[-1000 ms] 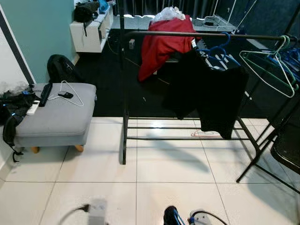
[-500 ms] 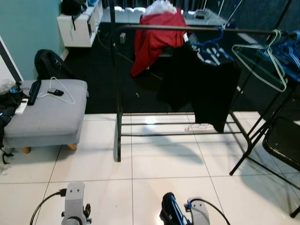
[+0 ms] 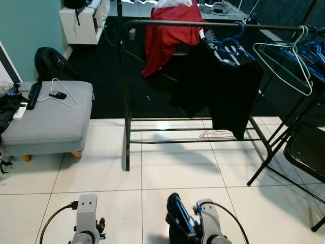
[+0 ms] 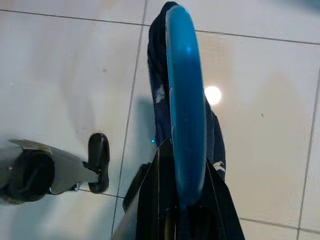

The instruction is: Hang hanger

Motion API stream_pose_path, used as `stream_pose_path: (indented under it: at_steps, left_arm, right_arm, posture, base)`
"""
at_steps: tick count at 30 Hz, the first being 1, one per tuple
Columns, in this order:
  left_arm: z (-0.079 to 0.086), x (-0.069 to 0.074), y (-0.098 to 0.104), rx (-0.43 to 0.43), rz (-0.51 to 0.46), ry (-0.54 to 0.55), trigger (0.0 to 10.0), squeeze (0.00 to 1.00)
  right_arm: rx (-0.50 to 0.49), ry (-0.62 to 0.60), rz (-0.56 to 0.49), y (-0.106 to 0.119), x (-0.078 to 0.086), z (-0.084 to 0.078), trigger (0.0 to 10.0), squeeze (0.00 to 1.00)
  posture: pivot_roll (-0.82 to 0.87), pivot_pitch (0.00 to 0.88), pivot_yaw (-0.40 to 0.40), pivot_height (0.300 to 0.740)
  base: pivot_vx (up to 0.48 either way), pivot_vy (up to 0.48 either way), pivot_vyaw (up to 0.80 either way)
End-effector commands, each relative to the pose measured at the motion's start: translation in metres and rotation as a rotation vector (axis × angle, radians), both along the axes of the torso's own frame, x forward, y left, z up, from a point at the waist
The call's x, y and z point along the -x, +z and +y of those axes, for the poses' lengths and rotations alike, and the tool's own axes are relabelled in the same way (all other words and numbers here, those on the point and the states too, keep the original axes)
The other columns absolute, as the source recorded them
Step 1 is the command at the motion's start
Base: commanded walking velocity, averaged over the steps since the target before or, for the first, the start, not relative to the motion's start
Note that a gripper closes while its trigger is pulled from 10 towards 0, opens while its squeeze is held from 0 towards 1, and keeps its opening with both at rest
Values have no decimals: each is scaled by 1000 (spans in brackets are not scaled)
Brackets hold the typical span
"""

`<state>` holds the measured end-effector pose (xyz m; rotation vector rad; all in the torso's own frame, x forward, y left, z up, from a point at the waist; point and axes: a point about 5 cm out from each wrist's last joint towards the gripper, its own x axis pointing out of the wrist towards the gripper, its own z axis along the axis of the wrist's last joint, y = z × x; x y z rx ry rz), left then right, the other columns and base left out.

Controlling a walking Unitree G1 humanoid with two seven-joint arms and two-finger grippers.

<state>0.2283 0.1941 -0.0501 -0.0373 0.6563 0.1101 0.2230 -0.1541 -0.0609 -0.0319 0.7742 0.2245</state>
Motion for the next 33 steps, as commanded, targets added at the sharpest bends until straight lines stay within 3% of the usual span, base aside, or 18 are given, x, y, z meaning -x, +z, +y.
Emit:
stream_pose_path:
  at_steps: [1, 3, 7, 17, 22, 27, 30, 33]
  left_arm:
    - [-2, 2, -2, 3, 23, -19, 10000, 0]
    - [-15, -10, 3, 56, 5, -79, 10000, 0]
    - [-17, -15, 5, 70, 14, -59, 10000, 0]
    - [-21, -21, 9, 77, 3, -79, 10000, 0]
    - [-21, -22, 10, 81, -5, -77, 10000, 0]
    - [-15, -13, 3, 60, 34, -70, 10000, 0]
    - [-8, 12, -14, 33, 150, -52, 10000, 0]
    - [-9, 15, -16, 26, 157, -69, 10000, 0]
  right_arm:
    - [-37, 12, -10, 2, -4, 7, 10000, 0]
    - [-102, -67, -30, 14, -22, 3, 10000, 0]
    - [-184, -114, -1, 17, -28, 8, 10000, 0]
    - [-212, -129, 20, 13, -23, 20, 10000, 0]
    - [-186, -154, 12, 15, -27, 8, 10000, 0]
    - [-143, -178, 26, 14, -24, -4, 10000, 0]
    - [-87, -135, 112, -2, -2, -3, 10000, 0]
    - [-96, -143, 127, -5, 2, 0, 10000, 0]
  posture:
    - [-36, 170, -2, 740]
    - [-53, 160, -1, 740]
    - [-40, 159, 1, 740]
    - [-43, 153, 17, 740]
    - [-43, 135, 33, 740]
    - [-54, 97, 10, 740]
    - [-50, 87, 8, 740]
    - [-34, 80, -10, 740]
  base:
    - [0, 0, 0]
    - [0, 0, 0]
    - [0, 0, 0]
    - [0, 0, 0]
    - [0, 0, 0]
    - [0, 0, 0]
    - [0, 0, 0]
    - [0, 0, 0]
